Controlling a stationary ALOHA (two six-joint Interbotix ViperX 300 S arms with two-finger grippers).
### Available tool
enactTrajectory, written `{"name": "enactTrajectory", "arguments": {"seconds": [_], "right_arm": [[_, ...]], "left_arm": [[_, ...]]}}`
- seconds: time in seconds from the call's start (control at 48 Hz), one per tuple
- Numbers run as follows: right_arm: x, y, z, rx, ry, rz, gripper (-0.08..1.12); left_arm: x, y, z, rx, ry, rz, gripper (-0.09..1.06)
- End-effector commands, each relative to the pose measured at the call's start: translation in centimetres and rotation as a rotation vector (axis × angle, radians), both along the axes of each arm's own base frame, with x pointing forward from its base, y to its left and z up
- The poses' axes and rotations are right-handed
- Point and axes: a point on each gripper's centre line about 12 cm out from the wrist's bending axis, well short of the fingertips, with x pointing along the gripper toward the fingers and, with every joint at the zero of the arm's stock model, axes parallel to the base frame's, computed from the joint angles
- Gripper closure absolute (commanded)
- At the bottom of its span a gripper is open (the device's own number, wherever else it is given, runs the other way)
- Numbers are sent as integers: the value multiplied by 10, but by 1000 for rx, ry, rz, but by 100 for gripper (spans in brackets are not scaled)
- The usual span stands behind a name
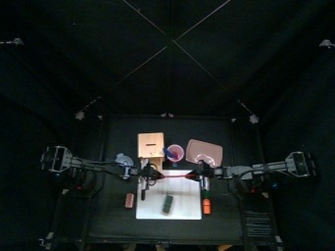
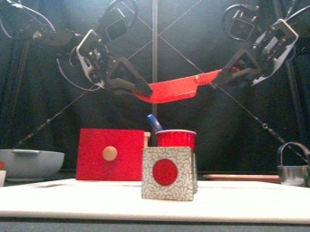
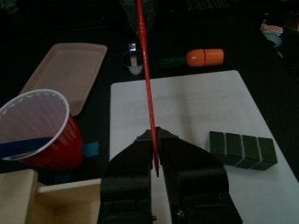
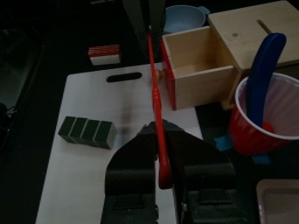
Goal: Place sushi on board then cut the sushi with the knife then place the pieces on the plate
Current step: Cut the sushi into 4 pieces
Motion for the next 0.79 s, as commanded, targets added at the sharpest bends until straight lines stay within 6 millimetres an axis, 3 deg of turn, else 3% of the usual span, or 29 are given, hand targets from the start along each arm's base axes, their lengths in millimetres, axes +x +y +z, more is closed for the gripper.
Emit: {"name": "enactTrajectory", "arguments": {"seconds": [0.021,0.792], "right_arm": [[4,0,9,3,-31,-3,68],[2,8,2,199,216,-33,67]], "left_arm": [[4,-1,8,12,-25,-10,60],[-3,3,-6,50,94,-12,61]]}}
